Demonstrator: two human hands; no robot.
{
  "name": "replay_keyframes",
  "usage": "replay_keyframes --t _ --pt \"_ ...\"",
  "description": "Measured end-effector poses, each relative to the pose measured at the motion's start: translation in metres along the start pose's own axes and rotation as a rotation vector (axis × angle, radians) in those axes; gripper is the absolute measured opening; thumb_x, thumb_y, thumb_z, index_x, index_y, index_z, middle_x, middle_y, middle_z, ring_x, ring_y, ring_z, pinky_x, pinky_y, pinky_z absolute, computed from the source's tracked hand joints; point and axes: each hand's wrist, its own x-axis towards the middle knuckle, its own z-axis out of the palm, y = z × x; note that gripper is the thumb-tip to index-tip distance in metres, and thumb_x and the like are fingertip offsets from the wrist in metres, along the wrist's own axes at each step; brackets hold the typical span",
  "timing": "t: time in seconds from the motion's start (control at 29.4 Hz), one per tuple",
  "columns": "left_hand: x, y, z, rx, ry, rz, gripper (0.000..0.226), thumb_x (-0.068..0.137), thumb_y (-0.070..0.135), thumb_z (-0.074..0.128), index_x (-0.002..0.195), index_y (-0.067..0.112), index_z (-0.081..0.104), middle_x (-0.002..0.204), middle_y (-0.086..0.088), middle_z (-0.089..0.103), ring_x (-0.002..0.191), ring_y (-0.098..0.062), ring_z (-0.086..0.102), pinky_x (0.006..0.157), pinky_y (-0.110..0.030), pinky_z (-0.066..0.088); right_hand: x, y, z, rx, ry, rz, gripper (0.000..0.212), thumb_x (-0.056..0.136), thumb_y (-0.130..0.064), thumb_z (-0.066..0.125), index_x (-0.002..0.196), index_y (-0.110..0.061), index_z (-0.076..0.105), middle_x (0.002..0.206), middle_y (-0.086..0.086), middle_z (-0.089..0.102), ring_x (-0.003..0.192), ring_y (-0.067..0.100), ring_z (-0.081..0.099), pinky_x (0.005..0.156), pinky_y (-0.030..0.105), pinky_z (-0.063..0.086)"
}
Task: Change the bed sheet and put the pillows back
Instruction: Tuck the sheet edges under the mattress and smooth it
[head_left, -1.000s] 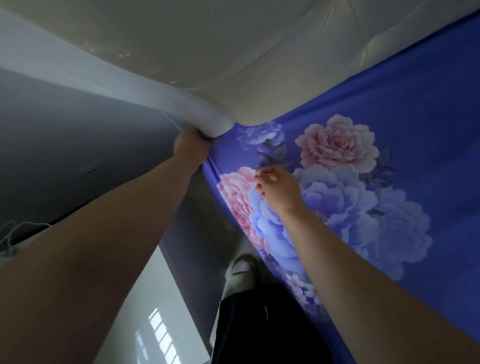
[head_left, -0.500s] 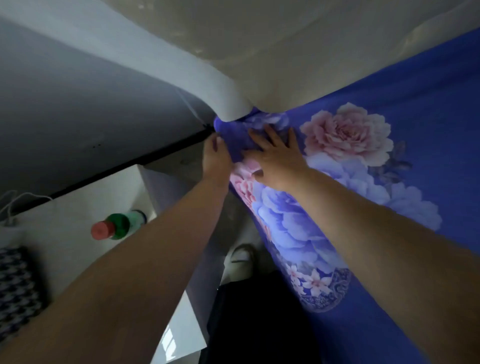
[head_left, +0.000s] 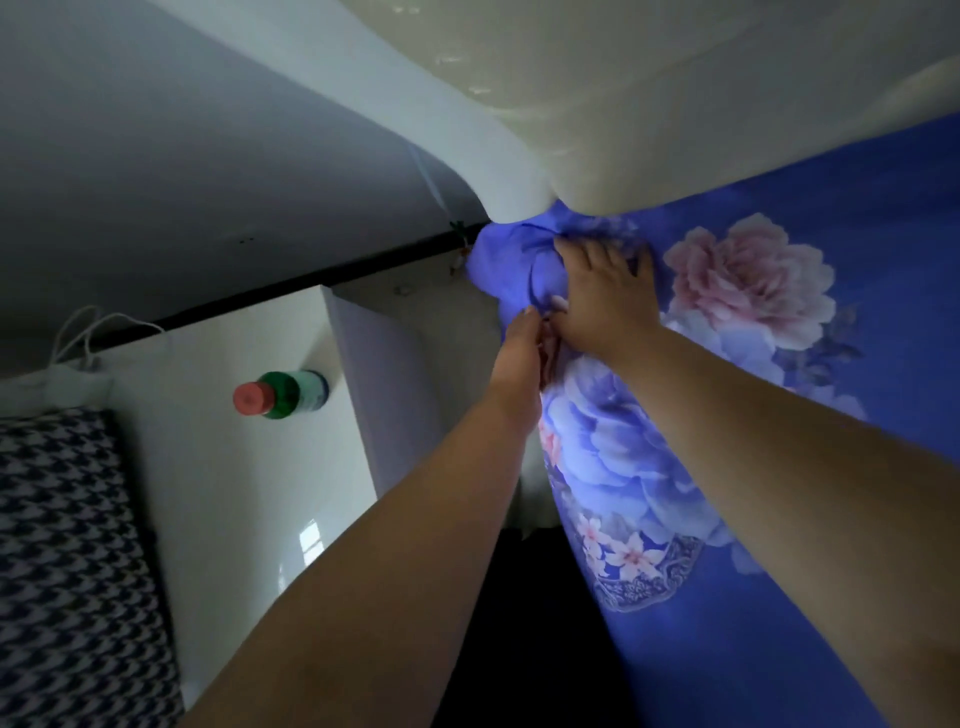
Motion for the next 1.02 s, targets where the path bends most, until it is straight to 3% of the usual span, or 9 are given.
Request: replay_keyframes --t 0.14,0.24,0.34,0.44,0.54,0.71,0.82,0.95,1.02 --pt "-0.021 0.005 0.019 0.238 -0.133 0.132 0.021 0.098 0.044 0.043 0.099 0.025 0.052 0.072 0.009 0.060 0.060 0.000 0.058 0.058 -0.010 0.047 -0.033 0.017 -0.021 0.022 0.106 0.223 0.067 0.082 -0.048 0.053 0.135 -0.008 0.041 0.131 0.016 0.048 0.121 0.034 0.045 0.094 0.045 0.037" --pt "-0.039 0.000 0.040 0.440 -0.139 0.177 0.023 0.094 0.045 0.050 0.094 0.023 0.045 0.088 -0.005 0.061 0.083 -0.015 0.060 0.087 -0.032 0.052 -0.050 0.039 -0.038 0.217 0.062 0.442 0.048 0.083 -0.037 0.061 0.112 0.000 0.053 0.113 0.023 0.059 0.105 0.039 0.056 0.081 0.041 0.044" --pt "-0.052 -0.010 0.058 0.717 0.020 0.312 0.045 0.083 0.057 0.059 0.093 0.018 0.040 0.112 -0.010 0.046 0.111 -0.023 0.049 0.103 -0.040 0.039 -0.065 0.054 -0.055 0.481 0.024 0.555 0.028 0.081 -0.036 0.062 0.089 -0.010 0.056 0.089 0.014 0.064 0.089 0.036 0.061 0.070 0.032 0.039" --pt "-0.063 0.006 0.072 0.497 0.046 0.417 0.081 0.064 0.069 0.066 0.115 0.012 0.043 0.125 -0.006 0.051 0.117 -0.018 0.051 0.103 -0.032 0.040 -0.081 0.054 -0.068 0.602 0.062 0.594 0.020 0.078 -0.030 0.063 0.077 -0.017 0.049 0.077 0.005 0.056 0.079 0.029 0.056 0.069 0.030 0.035" --pt "-0.061 0.011 0.087 0.413 -0.122 0.330 0.067 0.081 0.038 0.072 0.135 0.012 0.043 0.132 -0.006 0.055 0.123 -0.018 0.053 0.105 -0.033 0.043 -0.108 0.059 -0.080 0.698 0.126 0.624 0.017 0.078 -0.025 0.066 0.082 -0.019 0.051 0.080 0.002 0.056 0.079 0.022 0.051 0.069 0.029 0.034" --pt "-0.070 0.013 0.115 0.357 -0.454 -0.112 0.038 0.078 0.028 0.071 0.111 0.012 0.061 0.108 -0.013 0.049 0.096 -0.026 0.047 0.081 -0.037 0.046 -0.166 0.074 -0.094 0.833 0.381 0.675 0.031 0.066 -0.031 0.059 0.088 -0.010 0.055 0.071 -0.008 0.052 0.063 0.005 0.041 0.054 0.014 0.032" --pt "-0.059 0.019 0.107 0.263 -0.466 -0.235 0.025 0.083 0.029 0.065 0.103 0.014 0.065 0.108 -0.014 0.058 0.102 -0.026 0.054 0.094 -0.040 0.045 -0.177 0.060 -0.088 0.928 0.476 0.608 0.034 0.066 -0.039 0.059 0.095 -0.021 0.054 0.081 -0.012 0.052 0.071 -0.002 0.046 0.069 0.003 0.035" --pt "-0.029 0.041 0.061 0.120 -0.292 -0.258 0.060 0.091 0.054 0.047 0.120 0.002 0.058 0.102 -0.015 0.066 0.090 -0.027 0.064 0.094 -0.039 0.048 -0.148 0.024 -0.056 0.756 0.317 0.207 0.051 0.080 -0.033 0.061 0.119 -0.001 0.059 0.117 0.009 0.057 0.111 0.022 0.051 0.101 0.028 0.037" --pt "-0.009 0.053 0.039 0.192 -0.011 -0.156 0.070 0.091 0.062 0.042 0.121 0.001 0.056 0.102 -0.016 0.067 0.090 -0.030 0.065 0.089 -0.041 0.052 -0.124 0.009 -0.038 0.736 0.130 0.120 0.054 0.085 -0.027 0.063 0.132 -0.003 0.051 0.134 0.013 0.052 0.124 0.026 0.049 0.108 0.038 0.035"
